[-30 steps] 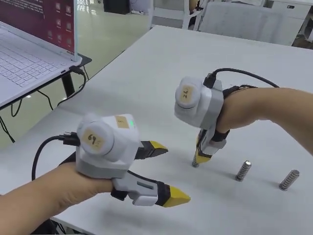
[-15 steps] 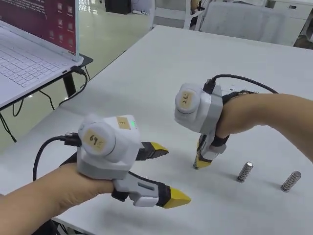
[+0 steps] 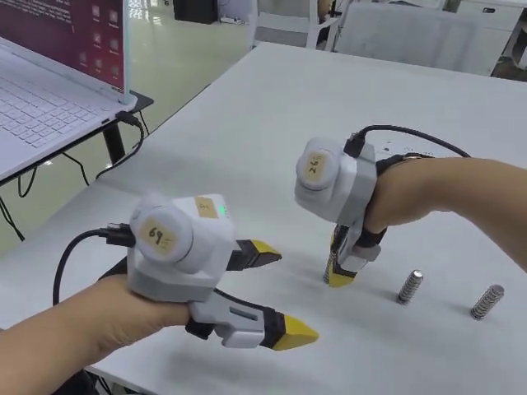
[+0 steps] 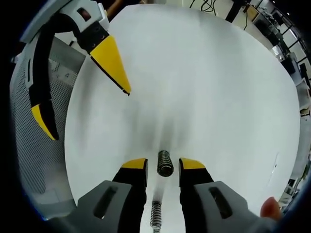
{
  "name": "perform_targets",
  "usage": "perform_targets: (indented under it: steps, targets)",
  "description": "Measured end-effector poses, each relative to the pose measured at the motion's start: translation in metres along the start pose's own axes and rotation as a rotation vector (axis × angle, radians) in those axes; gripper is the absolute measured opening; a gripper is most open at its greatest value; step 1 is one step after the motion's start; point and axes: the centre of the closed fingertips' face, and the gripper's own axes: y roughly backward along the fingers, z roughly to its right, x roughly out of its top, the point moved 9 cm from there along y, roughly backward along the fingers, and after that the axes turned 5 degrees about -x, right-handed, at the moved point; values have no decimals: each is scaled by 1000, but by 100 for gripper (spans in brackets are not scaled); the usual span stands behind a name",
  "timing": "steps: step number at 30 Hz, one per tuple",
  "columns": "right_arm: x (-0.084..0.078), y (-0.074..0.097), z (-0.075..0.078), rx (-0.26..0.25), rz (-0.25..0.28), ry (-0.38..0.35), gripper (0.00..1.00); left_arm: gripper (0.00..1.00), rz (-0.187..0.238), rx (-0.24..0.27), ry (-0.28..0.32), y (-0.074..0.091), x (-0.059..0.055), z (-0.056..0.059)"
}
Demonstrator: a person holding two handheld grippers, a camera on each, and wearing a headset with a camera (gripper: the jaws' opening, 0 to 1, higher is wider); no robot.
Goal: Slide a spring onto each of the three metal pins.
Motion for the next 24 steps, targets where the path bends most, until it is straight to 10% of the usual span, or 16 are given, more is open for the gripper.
perform_targets:
  steps: [24]
  targets:
    - [-22, 21, -5, -41, 69, -54, 33, 60, -19, -4, -6, -2, -1, 2]
